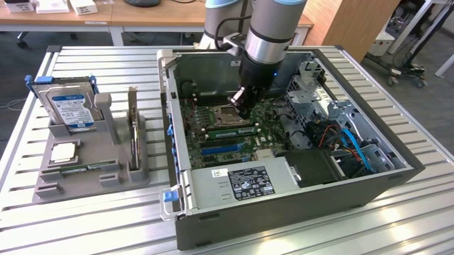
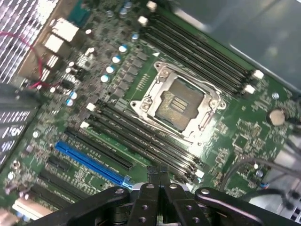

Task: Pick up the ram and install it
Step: 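Press down the ram until it locks into place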

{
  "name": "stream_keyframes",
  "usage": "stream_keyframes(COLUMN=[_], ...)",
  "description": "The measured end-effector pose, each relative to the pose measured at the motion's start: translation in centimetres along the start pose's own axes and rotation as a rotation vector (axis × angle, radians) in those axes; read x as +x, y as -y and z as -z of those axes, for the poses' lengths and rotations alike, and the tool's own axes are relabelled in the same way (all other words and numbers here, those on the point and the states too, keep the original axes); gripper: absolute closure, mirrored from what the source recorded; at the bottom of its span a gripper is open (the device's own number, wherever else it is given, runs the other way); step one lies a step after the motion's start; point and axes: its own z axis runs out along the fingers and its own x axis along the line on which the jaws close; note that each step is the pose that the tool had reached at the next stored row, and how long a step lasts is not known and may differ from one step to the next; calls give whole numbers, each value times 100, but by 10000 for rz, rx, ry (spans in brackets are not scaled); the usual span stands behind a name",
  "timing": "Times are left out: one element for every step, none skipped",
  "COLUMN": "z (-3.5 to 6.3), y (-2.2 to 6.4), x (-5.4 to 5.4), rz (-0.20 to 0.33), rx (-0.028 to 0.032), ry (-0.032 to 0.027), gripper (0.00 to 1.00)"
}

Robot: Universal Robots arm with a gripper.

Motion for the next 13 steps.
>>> stream_keyframes(z=[-1,-1,-2,-2,-3,-4,-5,-6,-7,-7,-8,-8,-9], y=[0,0,0,0,0,0,0,0,0,0,0,0,-1], x=[0,0,0,1,0,0,0,0,0,0,0,0,3], rz=[-179,-359,-538,-719,-909,-1088,-1268,-1447,-1627,-1803,-1970,-2138,-2254], rx=[5,10,14,19,23,28,32,37,42,46,50,55,57], ry=[8,16,25,33,42,51,60,68,77,85,93,100,106], gripper=[90,90,90,90,90,90,90,90,90,90,90,90,90])
